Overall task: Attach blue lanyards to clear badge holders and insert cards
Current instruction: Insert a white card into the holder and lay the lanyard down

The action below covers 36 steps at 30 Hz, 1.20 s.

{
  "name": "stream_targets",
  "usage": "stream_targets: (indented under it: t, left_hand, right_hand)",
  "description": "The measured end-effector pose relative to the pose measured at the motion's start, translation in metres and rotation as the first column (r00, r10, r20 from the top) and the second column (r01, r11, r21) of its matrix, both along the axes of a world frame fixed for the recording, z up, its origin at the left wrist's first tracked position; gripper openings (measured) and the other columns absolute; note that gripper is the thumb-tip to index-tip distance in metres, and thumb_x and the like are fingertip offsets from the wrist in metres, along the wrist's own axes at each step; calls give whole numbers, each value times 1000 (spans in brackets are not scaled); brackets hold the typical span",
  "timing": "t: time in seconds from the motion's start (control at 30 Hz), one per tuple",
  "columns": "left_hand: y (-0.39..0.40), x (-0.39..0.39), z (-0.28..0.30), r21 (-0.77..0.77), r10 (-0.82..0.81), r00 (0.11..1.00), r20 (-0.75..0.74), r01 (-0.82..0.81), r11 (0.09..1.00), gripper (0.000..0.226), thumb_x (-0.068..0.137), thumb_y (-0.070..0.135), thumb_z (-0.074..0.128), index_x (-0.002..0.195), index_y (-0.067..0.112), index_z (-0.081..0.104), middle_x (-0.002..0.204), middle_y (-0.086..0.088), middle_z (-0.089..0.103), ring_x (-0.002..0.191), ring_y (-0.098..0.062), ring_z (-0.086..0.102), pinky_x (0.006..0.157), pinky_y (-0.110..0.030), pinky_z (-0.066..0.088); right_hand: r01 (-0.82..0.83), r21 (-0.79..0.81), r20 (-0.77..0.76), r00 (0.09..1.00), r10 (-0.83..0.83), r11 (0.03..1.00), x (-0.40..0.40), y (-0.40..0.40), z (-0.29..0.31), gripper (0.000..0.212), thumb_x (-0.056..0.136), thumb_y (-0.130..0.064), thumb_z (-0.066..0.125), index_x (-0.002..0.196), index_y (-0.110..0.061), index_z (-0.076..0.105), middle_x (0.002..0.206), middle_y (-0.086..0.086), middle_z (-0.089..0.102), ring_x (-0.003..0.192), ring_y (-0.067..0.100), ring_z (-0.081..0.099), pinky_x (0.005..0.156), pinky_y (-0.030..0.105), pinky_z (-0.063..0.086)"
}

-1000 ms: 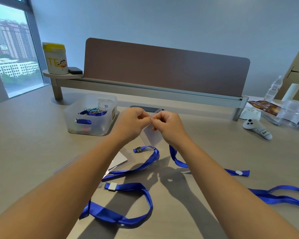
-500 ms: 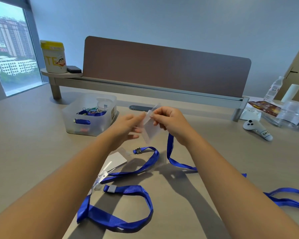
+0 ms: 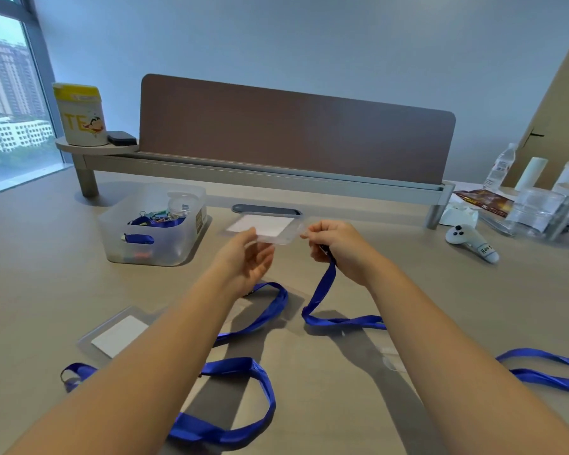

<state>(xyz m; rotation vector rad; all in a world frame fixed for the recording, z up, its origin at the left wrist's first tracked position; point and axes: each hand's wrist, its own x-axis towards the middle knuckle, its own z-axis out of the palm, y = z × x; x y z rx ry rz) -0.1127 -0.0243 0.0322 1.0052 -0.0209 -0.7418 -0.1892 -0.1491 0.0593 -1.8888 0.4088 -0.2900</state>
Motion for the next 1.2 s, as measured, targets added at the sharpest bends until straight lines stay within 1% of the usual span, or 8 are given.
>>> stream_targets:
  t: [0.13,0.2,0.33,0.43,0.53,0.7,0.97,1.2]
  left_hand:
    - [-11,2,11,105,97,974,204,-120,987,13,91,11,47,83,4,53,73,-9,57,64,-16,58,57,-22,54]
    - [-16,2,17,118,132,951,281,-171,978,9,90,8,48,94,2,53,75,-9,59,65,-17,60,57,-22,55]
    - [-24,7,30,60,171,926,336,-202,978,9,89,8,49,96,4,54,76,-6,61,66,-14,61,48,-16,55]
    - [-27,5,38,20,174,929,326,-190,981,10,89,9,50,97,5,55,76,-6,62,67,-13,62,49,-14,55]
    - [-23,9,42,-18,158,947,278,-159,987,12,89,9,51,77,7,53,75,-8,60,65,-13,61,50,-15,55]
    - [-11,32,26,61,224,947,228,-244,968,14,89,11,51,75,10,52,75,-7,61,67,-14,62,54,-18,56]
    - [-36,75,-19,188,300,943,144,-324,927,8,89,9,51,86,3,54,75,-10,60,65,-16,61,42,-17,54]
    - [-90,115,-30,365,386,899,205,-436,822,12,87,17,55,84,6,58,85,-9,61,70,-16,57,64,-24,49]
  right_hand:
    - [106,-151,-153,980,-129,983,0,-9,-17,42,91,-15,49,132,-4,43,119,10,57,108,24,55,93,31,45]
    - [301,-184,-1,952,-307,935,-1,-5,-21,33,91,-15,46,123,-5,51,110,7,59,105,25,54,83,28,44]
    - [302,310,-26,951,-309,901,-1,15,-30,40,96,-29,36,70,-6,56,68,7,58,63,19,56,61,25,48]
    - [129,711,-67,991,-117,692,5,26,-43,63,94,-52,21,93,-3,61,93,13,64,86,23,60,84,33,47]
    - [-12,865,100,984,-149,502,16,20,-48,71,91,-59,15,138,-10,37,125,10,51,112,24,46,97,38,34]
    - [-56,934,218,872,-438,352,27,-12,-36,59,94,-49,26,126,-3,45,142,14,42,138,28,32,113,42,23]
    - [89,939,144,775,-615,332,37,-100,-28,18,97,-23,37,101,-9,47,111,9,62,118,24,53,90,29,40]
    - [556,670,-32,683,-729,491,55,-175,-35,13,93,-14,43,93,-12,56,91,-2,66,68,5,54,67,20,43]
